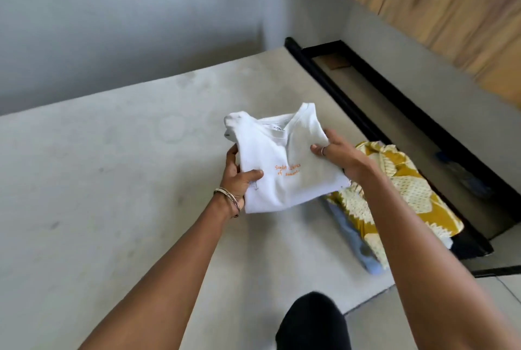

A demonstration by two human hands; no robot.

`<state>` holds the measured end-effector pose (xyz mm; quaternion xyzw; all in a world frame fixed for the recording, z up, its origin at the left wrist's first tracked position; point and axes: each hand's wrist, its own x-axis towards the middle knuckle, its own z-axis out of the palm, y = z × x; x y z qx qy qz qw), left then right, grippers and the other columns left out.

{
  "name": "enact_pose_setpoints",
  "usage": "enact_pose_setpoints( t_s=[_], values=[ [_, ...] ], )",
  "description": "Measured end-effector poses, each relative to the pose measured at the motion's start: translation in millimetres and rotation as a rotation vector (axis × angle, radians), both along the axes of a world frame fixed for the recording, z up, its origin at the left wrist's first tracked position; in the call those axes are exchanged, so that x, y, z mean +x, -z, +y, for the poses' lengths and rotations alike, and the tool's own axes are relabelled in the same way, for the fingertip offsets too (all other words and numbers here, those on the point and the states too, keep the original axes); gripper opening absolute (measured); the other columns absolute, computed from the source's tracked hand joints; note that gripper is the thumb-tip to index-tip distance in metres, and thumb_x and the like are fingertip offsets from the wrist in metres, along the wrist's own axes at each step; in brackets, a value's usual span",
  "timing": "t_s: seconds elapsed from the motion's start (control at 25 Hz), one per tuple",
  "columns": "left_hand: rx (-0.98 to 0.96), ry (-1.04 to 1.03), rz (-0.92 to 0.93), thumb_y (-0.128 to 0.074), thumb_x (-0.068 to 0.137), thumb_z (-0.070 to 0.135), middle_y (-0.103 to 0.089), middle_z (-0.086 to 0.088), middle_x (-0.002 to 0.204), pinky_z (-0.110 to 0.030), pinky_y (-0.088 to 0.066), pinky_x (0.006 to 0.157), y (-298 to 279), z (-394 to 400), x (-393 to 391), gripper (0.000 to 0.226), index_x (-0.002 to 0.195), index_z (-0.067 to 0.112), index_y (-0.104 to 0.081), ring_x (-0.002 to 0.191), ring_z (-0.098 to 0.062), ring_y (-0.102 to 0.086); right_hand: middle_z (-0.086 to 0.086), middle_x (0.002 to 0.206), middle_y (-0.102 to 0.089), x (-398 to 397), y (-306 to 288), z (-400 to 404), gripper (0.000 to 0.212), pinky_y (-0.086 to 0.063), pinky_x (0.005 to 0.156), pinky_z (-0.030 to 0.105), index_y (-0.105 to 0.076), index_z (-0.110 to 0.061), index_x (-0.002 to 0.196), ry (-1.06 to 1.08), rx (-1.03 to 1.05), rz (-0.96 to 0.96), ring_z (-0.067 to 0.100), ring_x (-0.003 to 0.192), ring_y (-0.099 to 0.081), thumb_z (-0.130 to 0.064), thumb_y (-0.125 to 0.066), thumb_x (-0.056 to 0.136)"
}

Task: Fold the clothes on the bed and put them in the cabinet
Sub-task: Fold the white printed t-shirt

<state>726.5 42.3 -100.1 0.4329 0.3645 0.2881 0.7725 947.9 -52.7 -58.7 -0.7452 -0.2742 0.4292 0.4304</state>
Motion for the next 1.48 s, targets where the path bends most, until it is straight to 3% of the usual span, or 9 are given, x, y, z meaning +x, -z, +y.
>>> enact_pose_setpoints(
  t_s=[0.12,0.24,0.4,0.6,0.8,0.96,1.08,1.16,1.48],
  values=[
    [0.061,0.032,0.007,-0.067,0.065,-0.014,-0.071,0.011,0.102,-0.043,-0.055,0.086,0.9,38.0,76.3,0.094,0.142,0.026,-0.031,0.096,-0.017,-0.065,0.008,0.121,-0.059,78.1,-14.6,42.4,0.036,-0.050,0.096,0.053,-0.047,-0.022,0.129,-0.042,-0.036,-0.184,0.029,0.108,-0.060,-0.017,-0.060,0.096],
    [0.031,0.064,0.064,-0.060,0.081,-0.016,-0.063,0.007,0.117,-0.041,-0.056,0.077,9.9,58.0,131.5,0.092,0.148,0.035,-0.024,0.105,-0.022,-0.062,0.006,0.127,-0.057,135.0,-10.1,64.1,0.037,-0.047,0.100,0.048,-0.047,-0.023,0.131,-0.006,-0.070,-0.392,0.027,0.111,-0.057,-0.018,-0.059,0.096],
    [-0.116,0.216,0.333,-0.056,0.087,-0.012,-0.056,-0.003,0.131,-0.042,-0.056,0.060,48.8,41.3,156.6,0.106,0.146,0.054,0.003,0.106,-0.030,-0.061,0.015,0.143,-0.046,148.1,47.2,57.1,0.060,-0.027,0.108,0.057,-0.028,-0.025,0.150,0.027,-0.483,-0.941,0.035,0.130,-0.042,-0.023,-0.057,0.097],
    [-0.147,0.105,0.243,-0.049,0.085,-0.023,-0.059,-0.011,0.124,-0.039,-0.057,0.072,83.7,30.8,156.8,0.087,0.146,0.036,-0.032,0.109,-0.030,-0.060,0.007,0.145,-0.039,100.0,104.0,56.3,0.044,-0.026,0.106,0.049,-0.039,-0.031,0.144,-0.386,-0.432,-1.190,0.031,0.131,-0.036,-0.027,-0.043,0.100],
    [-0.078,0.253,0.489,-0.058,0.089,-0.006,-0.067,-0.008,0.105,-0.037,-0.057,0.066,76.8,30.1,130.3,0.069,0.145,0.025,-0.033,0.069,-0.022,-0.066,0.011,0.137,-0.046,64.1,91.0,68.3,0.039,-0.023,0.107,0.052,-0.051,-0.020,0.134,-0.379,-0.667,-1.124,0.036,0.128,-0.040,-0.018,-0.044,0.095],
    [0.136,0.325,0.743,-0.062,0.087,0.003,-0.070,-0.009,0.102,-0.025,-0.052,0.057,51.4,27.4,80.5,0.046,0.129,0.022,-0.055,0.070,-0.023,-0.069,0.005,0.117,-0.066,19.0,72.5,62.7,0.024,-0.042,0.100,0.046,-0.068,-0.022,0.111,-0.048,-0.249,-0.690,0.030,0.115,-0.056,-0.020,-0.053,0.093],
    [0.259,0.291,0.784,-0.060,0.087,0.001,-0.073,-0.009,0.097,-0.016,-0.044,0.045,21.9,14.7,18.4,0.032,0.115,0.016,-0.065,0.070,-0.022,-0.068,0.011,0.087,-0.073,-47.7,47.1,48.5,0.015,-0.052,0.057,0.027,-0.068,-0.015,0.095,0.349,0.091,-0.193,0.024,0.072,-0.066,-0.015,-0.053,0.093],
    [0.309,0.170,0.770,-0.054,0.087,-0.002,-0.074,-0.012,0.092,-0.009,-0.041,0.044,3.3,3.7,-32.4,0.029,0.107,0.011,-0.069,0.069,-0.020,-0.066,0.011,0.075,-0.071,-98.8,24.8,45.0,0.016,-0.045,0.049,0.021,-0.066,-0.010,0.093,0.494,0.210,-0.112,0.019,0.058,-0.063,-0.012,-0.051,0.097],
    [0.436,-0.248,0.730,-0.045,0.088,-0.005,-0.071,-0.009,0.077,-0.004,-0.040,0.050,-55.9,-36.1,-268.4,0.031,0.098,0.010,-0.070,0.060,-0.011,-0.064,0.008,0.065,-0.066,-315.6,-36.5,36.2,0.022,-0.054,0.059,0.028,-0.068,-0.006,0.096,0.188,0.334,-0.139,0.017,0.055,-0.060,-0.002,-0.047,0.094]
  ],
)
